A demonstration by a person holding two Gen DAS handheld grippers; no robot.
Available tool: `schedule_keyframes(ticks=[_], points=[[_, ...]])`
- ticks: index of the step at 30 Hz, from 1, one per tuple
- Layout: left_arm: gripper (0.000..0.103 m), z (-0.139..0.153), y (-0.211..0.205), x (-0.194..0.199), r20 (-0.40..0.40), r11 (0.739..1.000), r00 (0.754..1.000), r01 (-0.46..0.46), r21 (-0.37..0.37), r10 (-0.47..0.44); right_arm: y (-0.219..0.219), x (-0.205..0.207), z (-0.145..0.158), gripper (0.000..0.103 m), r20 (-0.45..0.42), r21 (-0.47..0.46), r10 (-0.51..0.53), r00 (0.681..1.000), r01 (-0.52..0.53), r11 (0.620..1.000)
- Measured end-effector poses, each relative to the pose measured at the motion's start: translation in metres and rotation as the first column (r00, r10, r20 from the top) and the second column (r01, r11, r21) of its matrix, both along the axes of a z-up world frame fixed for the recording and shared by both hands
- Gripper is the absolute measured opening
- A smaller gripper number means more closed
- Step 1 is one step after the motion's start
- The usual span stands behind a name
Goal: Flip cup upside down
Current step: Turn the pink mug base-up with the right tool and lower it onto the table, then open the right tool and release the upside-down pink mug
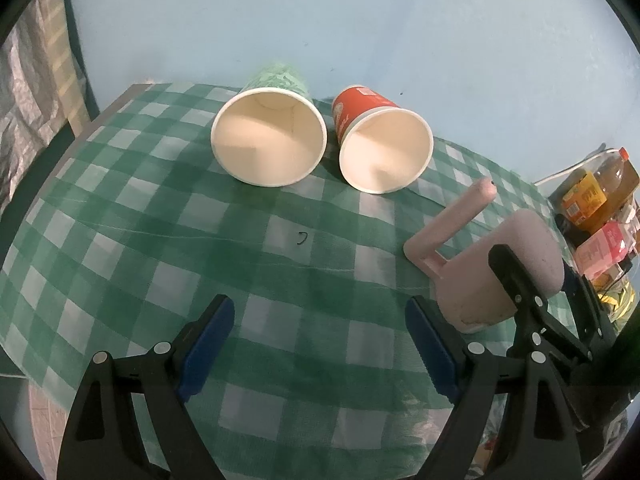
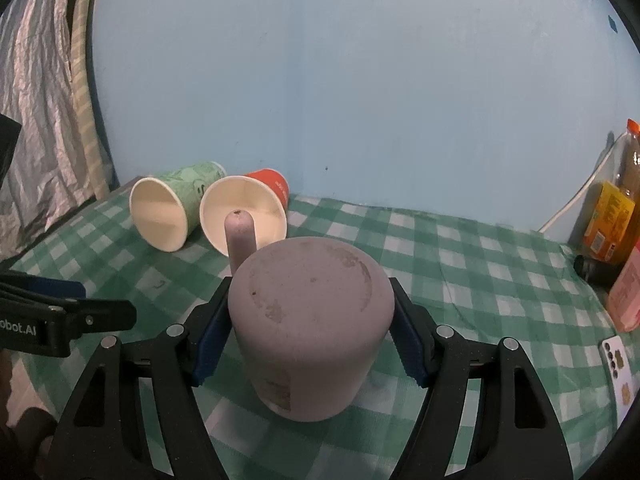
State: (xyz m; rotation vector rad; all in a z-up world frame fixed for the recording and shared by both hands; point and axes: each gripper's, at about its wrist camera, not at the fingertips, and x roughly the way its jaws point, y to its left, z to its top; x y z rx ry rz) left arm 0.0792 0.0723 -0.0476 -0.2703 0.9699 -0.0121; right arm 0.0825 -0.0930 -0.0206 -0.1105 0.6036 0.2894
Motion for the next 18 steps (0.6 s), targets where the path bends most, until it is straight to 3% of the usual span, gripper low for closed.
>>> schedule_keyframes(ticks=[6,11,15,18], points=[[0.089,0.006,-0.002,-0.01,0.045,0.999,0.999,-0.015,0.036,0.013,-0.007,-0.004,0.009,0.073,-0.007,0.035,-0.001,1.0,0.001,0.999],[0.09,0.018,-0.005,-0.023,0.11,0.998,0.994,-0.03,0.048,0.024,-0.016,-0.012,0.026,0.083,0.005,0.059,-0.018,1.0,0.018,0.998],[0.094,0.033,-0.01,-0.037,0.201,0.996,0.978,-0.074,0.056,0.062,-0.03,-0.02,0.042,0.085,-0.005,0.096,-0.041,0.999,0.041,0.995],[0.096,0.045,-0.021,-0.049,0.262,0.994,0.965,-0.05,0.093,0.024,-0.04,-0.028,0.052,0.087,-0.004,0.116,-0.054,0.999,0.054,0.992]])
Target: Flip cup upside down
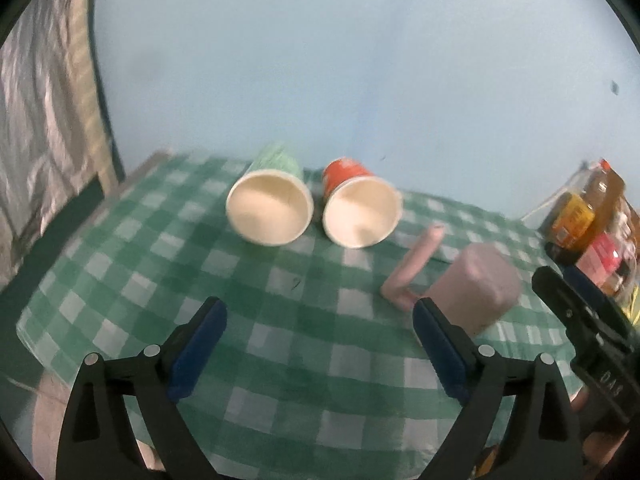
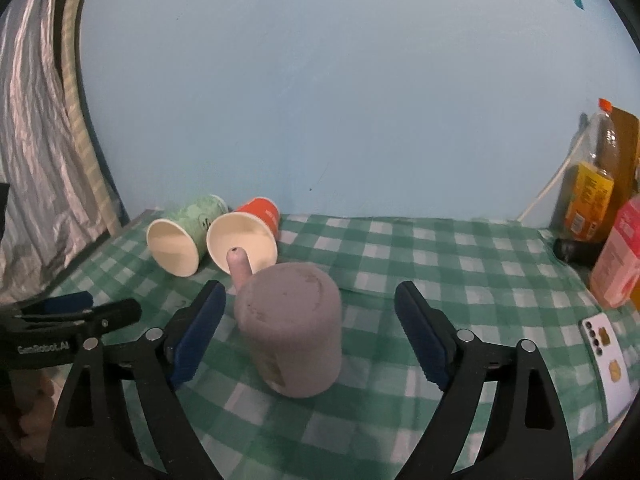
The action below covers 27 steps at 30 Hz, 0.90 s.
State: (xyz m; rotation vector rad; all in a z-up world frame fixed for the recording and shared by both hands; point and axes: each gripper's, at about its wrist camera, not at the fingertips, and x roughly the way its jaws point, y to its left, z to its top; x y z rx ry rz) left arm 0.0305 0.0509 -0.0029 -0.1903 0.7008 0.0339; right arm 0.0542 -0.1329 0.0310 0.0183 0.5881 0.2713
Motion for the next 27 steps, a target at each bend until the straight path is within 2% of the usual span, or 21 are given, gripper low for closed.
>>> schedule_keyframes(ticks=[5,10,27], points=[[0.103,0.02,-0.015,-0.03,0.132,0.997,0.991,0.027,0.075,-0.037,-0.013,-0.015,0.01,0.09,-0.008,-0.021,-0.036,0.999,0.036,0.999],[0.103,0.031,-0.023,-0.044,0.179,0.994,0.982,0.038,0.105,-0.057,-0.023,-0.032,0.015,0.09,-0.001,-0.012,-0.062,0.998,0.062,0.998],[0.103,0.035,-0.026,-0.055,0.208,0.993,0.976,0.043,0.109,-0.065,-0.032,-0.053,0.019,0.09,0.015,-0.02,-0.077,0.997,0.077,0.997]])
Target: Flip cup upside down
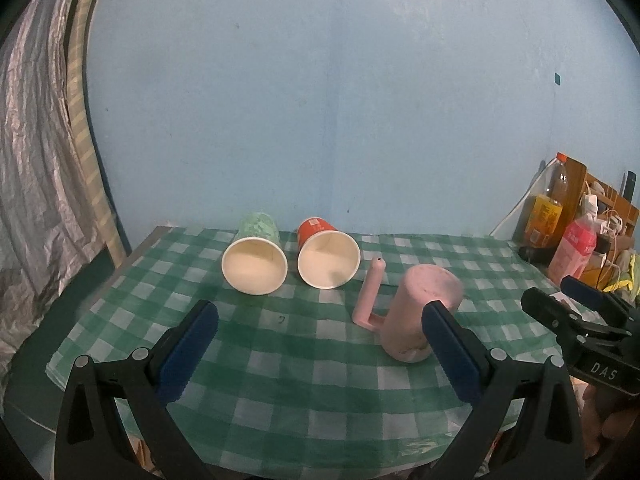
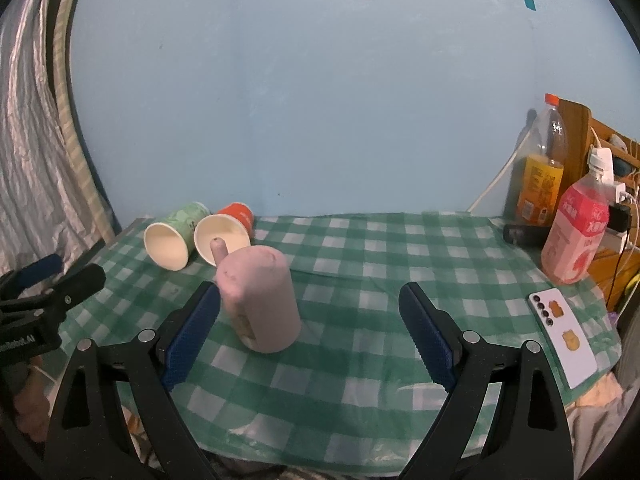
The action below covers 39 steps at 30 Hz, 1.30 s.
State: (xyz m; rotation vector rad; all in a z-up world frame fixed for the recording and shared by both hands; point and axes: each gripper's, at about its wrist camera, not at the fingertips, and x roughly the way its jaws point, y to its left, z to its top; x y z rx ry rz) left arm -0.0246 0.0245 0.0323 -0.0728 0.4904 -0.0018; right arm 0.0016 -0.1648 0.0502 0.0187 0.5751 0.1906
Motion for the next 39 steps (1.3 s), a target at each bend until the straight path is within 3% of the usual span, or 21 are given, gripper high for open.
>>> schedule_keyframes(ticks=[17,39], points=[[0.103,0.0045,-0.0041,-0.0049,0.022,1.0,1.0,0.013,0.014,-0.014,0.0026,0.0003,-0.0004,0.09,-0.016,0.017,0.016,1.0,-0.016,1.0],[0.103,0.0021,-0.0061,-0.0008,-0.03,1.0,0.999,0.012,0.014,-0.011,0.0021,0.0009,-0.0055,0.09,-0.03,0.026,0.022,0.999,-0.021,0.999]])
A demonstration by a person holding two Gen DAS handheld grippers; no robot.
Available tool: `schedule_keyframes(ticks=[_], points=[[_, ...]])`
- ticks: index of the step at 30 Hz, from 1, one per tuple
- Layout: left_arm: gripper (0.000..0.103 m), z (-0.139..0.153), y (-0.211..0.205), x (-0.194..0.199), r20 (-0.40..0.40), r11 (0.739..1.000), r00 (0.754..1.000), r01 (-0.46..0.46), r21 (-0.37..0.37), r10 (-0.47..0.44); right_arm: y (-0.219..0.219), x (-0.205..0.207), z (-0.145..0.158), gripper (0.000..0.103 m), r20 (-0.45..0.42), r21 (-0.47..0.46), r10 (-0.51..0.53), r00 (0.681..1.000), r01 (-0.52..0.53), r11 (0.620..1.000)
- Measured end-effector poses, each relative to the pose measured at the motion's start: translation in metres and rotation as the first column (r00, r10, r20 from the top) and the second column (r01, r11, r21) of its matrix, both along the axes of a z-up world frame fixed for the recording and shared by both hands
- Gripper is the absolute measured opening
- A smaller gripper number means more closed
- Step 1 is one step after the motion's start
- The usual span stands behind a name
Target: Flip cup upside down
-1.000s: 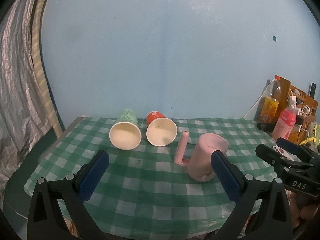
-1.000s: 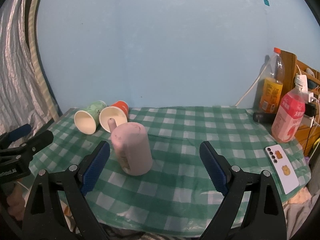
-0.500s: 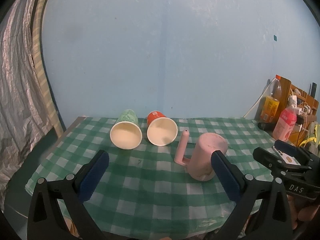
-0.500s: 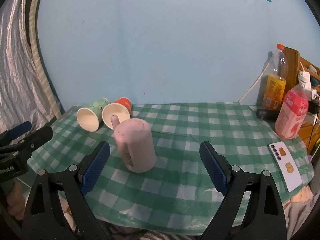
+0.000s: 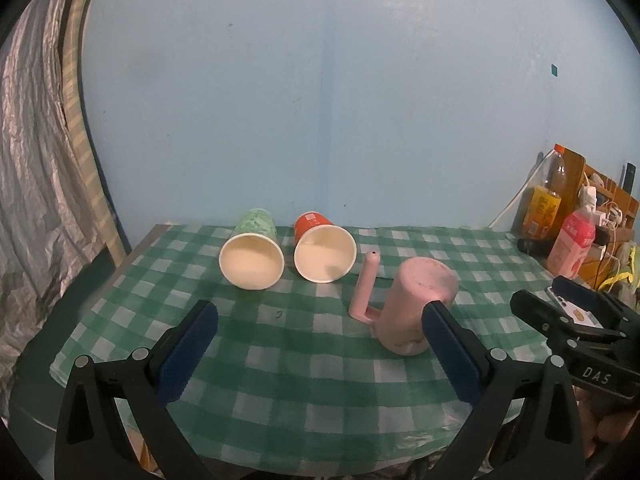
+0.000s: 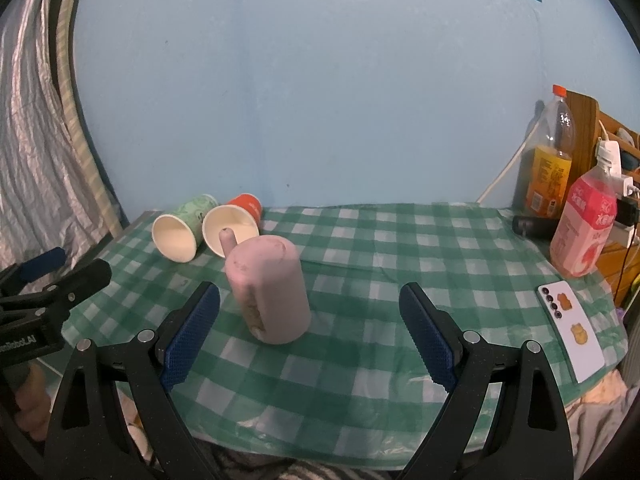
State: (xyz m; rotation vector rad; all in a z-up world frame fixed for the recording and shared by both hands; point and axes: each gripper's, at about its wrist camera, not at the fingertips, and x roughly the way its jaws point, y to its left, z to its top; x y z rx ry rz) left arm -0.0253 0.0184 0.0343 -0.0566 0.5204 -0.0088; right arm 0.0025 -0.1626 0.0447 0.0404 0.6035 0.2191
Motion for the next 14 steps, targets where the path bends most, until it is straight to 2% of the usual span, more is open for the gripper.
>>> schedule_keyframes(ticks=[14], points=[[0.103,-0.0011,-0.0016,-0.0009,-0.002,1.0,1.0,0.009,0.002,-0.009,-0.0001,-0.0032,0.0004,0.09,0.001,0.003,0.006,1.0,-0.006,1.0]])
